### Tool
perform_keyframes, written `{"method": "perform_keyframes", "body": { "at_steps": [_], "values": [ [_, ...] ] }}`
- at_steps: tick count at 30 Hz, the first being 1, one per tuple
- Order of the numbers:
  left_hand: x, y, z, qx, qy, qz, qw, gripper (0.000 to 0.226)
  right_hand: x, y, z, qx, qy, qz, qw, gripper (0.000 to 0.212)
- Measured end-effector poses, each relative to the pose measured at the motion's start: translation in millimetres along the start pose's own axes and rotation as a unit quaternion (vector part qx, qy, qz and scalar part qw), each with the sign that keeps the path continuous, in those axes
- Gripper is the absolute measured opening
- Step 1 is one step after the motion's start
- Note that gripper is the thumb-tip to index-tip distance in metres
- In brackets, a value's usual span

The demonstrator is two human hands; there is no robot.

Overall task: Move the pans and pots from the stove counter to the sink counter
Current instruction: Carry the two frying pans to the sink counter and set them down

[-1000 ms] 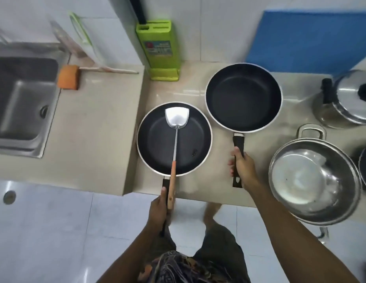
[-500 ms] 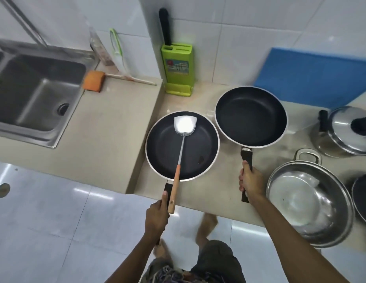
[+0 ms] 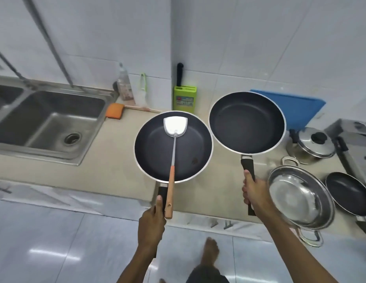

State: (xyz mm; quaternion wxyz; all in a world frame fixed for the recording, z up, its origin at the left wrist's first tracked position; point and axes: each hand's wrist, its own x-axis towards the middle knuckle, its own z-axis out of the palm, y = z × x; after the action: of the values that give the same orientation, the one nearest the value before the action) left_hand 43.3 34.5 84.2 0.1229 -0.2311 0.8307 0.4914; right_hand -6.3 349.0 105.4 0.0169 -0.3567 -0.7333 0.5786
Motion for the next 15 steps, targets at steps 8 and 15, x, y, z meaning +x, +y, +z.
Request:
{"method": "perform_keyframes", "body": {
  "at_steps": [8,15],
  "values": [
    [-5.4,-61.9,-149.4,-0.037,0.112,-0.035,0.992,0.071,-90.1,-17.3,108.2,-0.041,-0.097,-0.048,0.993,0.044],
    [-7.0,-130.1,-280.2,-0.07,0.238,-0.11,0.962,0.071,-152.2,-40.6,256.5,-0.099,-0.242,-0.078,0.962,0.044]
  ]
}}
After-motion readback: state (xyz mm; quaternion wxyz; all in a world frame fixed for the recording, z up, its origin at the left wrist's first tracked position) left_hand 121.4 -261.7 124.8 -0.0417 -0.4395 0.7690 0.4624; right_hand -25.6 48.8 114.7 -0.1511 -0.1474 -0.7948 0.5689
